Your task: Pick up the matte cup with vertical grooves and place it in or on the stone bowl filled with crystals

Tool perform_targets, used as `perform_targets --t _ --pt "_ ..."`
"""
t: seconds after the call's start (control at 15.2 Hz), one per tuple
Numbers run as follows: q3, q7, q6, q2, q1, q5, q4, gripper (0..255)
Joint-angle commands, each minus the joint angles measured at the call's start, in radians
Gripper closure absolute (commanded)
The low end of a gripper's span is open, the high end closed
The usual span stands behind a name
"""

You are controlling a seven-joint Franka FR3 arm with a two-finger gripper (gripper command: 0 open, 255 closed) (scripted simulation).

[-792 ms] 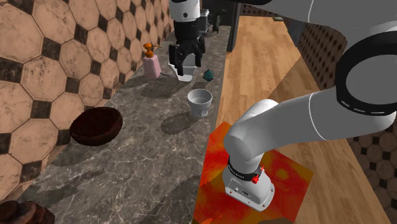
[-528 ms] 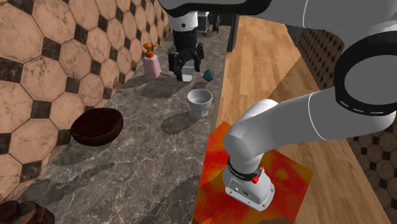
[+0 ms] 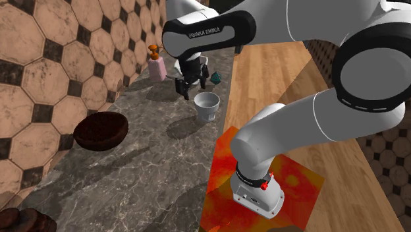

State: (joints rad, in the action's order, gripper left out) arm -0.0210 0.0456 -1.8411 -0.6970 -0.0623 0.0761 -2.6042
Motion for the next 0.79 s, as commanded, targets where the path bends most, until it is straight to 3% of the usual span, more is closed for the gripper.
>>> perform_targets --t 0.0,0.26,0.73 --pt "-0.009 0.024 -0.09 0.035 -0.016 0.027 -0.044 0" --pt "-0.027 0.084 -0.268 0.136 -0.056 0.093 -0.103 0" --pt "-0.022 0.097 -0.378 0.191 -0.073 0.117 -0.157 0"
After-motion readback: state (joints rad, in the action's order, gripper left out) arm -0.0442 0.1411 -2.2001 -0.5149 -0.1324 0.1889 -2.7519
